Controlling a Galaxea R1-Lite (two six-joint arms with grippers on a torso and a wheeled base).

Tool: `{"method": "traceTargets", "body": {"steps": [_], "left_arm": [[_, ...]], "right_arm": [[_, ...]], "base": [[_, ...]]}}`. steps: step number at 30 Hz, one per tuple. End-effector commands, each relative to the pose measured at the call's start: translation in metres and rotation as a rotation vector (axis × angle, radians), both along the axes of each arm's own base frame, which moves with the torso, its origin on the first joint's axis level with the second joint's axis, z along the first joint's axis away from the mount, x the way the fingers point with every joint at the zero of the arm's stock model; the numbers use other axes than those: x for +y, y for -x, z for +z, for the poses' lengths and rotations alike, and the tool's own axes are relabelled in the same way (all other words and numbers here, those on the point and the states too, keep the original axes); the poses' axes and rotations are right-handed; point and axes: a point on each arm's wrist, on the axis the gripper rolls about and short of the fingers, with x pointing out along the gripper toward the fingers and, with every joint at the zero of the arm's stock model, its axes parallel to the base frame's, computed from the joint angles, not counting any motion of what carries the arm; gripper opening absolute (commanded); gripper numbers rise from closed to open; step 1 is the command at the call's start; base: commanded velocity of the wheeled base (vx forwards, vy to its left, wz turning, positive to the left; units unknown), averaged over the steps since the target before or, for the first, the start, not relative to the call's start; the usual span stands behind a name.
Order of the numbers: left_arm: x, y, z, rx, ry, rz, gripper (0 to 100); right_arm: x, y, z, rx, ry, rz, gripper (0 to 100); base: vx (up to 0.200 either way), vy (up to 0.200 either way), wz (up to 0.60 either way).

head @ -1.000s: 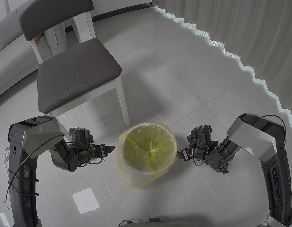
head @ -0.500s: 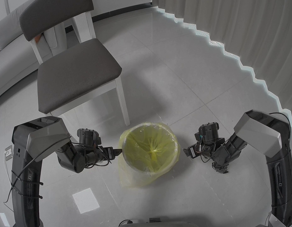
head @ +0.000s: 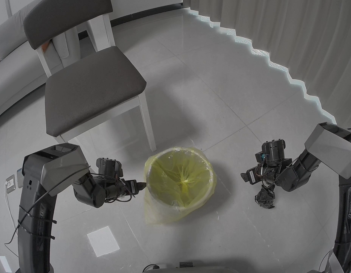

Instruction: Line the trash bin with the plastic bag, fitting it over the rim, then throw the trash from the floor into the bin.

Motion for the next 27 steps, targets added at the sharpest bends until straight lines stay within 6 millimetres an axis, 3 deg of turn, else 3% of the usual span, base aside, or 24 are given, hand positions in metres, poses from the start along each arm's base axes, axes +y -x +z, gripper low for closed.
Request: {"method": "traceTargets", "body": {"steps": [1, 8, 15, 27], "left_arm": [[0.019, 0.010, 0.007, 0.005, -0.001, 0.039, 100], [0.043, 0.016, 0.022, -0.056, -0.006, 0.079, 100], [0.047, 0.027, 0.038, -0.091, -0.002, 0.085, 100], [0.044, 0.034, 0.051, -0.121, 0.004, 0.080, 100]], "right_arm": [[-0.015, -0.001, -0.010, 0.036, 0.014, -0.033, 100], [-0.034, -0.001, -0.034, 0.120, 0.044, -0.065, 100], [-0.054, -0.004, -0.063, 0.184, 0.094, -0.082, 100], [-0.057, -0.019, -0.060, 0.288, 0.119, -0.078, 100]], "base": [[0.000, 0.000, 0.00], [0.000, 0.000, 0.00], [0.000, 0.000, 0.00], [0.000, 0.000, 0.00]]}}
